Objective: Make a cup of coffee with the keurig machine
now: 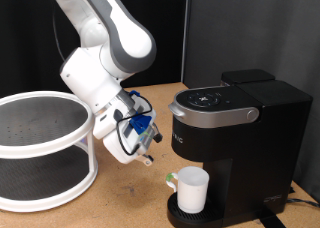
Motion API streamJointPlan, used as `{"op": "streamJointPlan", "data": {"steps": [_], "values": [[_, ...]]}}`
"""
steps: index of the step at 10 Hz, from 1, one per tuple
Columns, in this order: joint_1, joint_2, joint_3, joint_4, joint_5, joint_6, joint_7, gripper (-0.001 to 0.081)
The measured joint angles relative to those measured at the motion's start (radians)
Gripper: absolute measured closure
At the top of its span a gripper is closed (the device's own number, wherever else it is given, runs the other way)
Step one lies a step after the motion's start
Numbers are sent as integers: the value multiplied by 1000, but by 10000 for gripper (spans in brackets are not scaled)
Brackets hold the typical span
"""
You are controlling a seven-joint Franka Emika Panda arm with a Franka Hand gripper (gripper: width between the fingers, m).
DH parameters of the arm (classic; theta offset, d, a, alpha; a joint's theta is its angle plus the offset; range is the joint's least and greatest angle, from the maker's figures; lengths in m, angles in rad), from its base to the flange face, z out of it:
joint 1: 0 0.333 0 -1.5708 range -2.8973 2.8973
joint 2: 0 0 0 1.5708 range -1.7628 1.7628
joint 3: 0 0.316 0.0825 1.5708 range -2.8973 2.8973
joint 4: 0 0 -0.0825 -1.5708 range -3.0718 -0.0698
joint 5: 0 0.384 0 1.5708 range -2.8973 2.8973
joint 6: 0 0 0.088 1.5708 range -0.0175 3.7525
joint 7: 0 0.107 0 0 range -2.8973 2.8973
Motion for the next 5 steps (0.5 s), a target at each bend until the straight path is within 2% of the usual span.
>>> {"op": "streamJointPlan", "data": {"steps": [2, 3, 4, 5], "values": [[-188, 32, 155, -58, -59, -45, 55, 1], [-271, 33, 221, -82, -82, -51, 74, 1], [-330, 33, 272, -95, -91, -52, 80, 1], [-329, 33, 269, -92, -91, -57, 80, 1]]}}
